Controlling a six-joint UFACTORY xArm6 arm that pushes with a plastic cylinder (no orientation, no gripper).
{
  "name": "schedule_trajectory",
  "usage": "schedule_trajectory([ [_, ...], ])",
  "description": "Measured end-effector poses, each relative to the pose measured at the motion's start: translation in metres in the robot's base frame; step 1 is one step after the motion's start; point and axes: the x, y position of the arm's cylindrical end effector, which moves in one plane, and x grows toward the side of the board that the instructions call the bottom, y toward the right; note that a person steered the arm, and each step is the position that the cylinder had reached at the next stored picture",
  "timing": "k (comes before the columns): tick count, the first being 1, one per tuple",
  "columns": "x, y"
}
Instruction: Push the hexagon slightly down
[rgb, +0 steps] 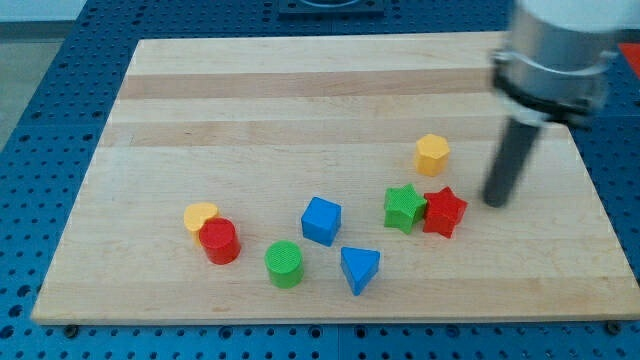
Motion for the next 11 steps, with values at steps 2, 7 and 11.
schedule_trajectory([
  [2,-0.012,0.016],
  [7,-0.174,-0.112],
  [11,-0.008,-0.044],
])
